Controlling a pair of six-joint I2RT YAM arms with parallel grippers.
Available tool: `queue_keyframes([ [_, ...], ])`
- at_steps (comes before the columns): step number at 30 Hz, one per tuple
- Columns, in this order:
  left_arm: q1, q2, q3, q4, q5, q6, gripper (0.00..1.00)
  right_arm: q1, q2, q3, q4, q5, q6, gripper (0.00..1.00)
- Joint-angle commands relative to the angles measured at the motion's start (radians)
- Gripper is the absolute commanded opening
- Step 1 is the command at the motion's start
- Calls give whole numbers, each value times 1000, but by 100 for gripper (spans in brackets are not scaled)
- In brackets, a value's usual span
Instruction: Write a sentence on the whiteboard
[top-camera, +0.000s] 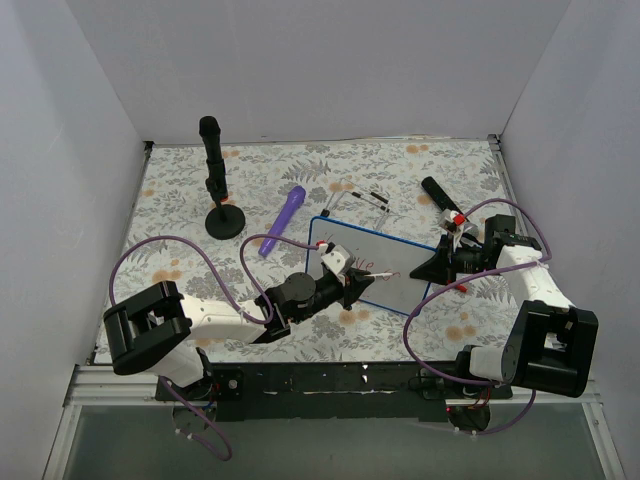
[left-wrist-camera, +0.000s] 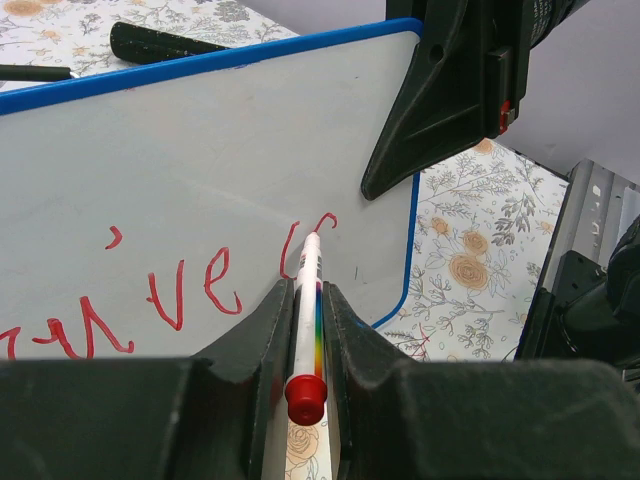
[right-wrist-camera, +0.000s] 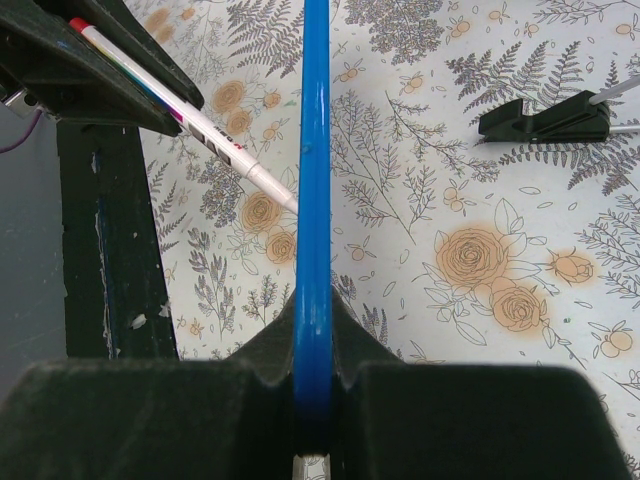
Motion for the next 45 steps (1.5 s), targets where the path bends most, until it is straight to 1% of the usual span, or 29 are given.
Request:
queue_keyframes([
  [1, 3, -17, -3, -14, -23, 22, 0, 1, -3, 18, -14, -45, -13, 1],
  [22, 3, 4, -6, -40, 6, 21, 0, 1, 0, 18, -13, -43, -13, 1],
  [32, 2, 41, 27, -36, 43, 14, 0, 1, 2, 18, -14, -45, -13, 1],
  [45, 3, 27, 61, -5, 23, 24, 0, 1, 3, 18, -16, -46, -15, 1],
])
